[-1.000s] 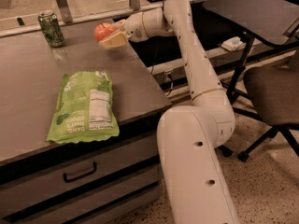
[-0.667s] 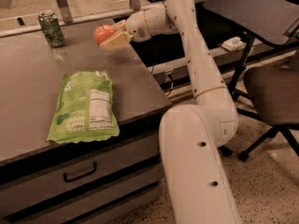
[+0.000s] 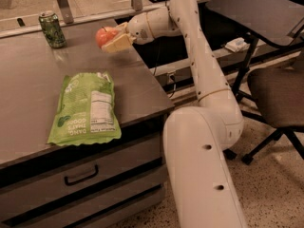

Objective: Move apple near green rice chip bag

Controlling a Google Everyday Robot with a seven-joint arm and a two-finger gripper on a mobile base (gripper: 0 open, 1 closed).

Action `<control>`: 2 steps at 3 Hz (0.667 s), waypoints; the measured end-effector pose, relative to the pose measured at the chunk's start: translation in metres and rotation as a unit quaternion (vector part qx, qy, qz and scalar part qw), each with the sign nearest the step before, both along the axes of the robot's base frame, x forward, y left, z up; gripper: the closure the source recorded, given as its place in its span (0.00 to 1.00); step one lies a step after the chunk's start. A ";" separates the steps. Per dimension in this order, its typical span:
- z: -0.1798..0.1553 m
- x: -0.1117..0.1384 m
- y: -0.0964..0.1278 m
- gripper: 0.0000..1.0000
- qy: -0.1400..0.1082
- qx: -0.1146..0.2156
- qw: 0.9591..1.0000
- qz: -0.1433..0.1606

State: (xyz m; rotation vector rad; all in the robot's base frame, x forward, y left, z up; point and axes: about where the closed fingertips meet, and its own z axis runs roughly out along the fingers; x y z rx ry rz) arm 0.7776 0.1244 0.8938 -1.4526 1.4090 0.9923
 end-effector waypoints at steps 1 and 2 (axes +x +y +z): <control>-0.010 -0.023 -0.008 1.00 0.024 0.024 0.999 0.030; -0.020 -0.053 -0.016 1.00 0.036 0.038 0.997 0.054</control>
Offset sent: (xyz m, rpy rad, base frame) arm -0.1260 -0.0271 -0.0474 0.1040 0.1121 0.1682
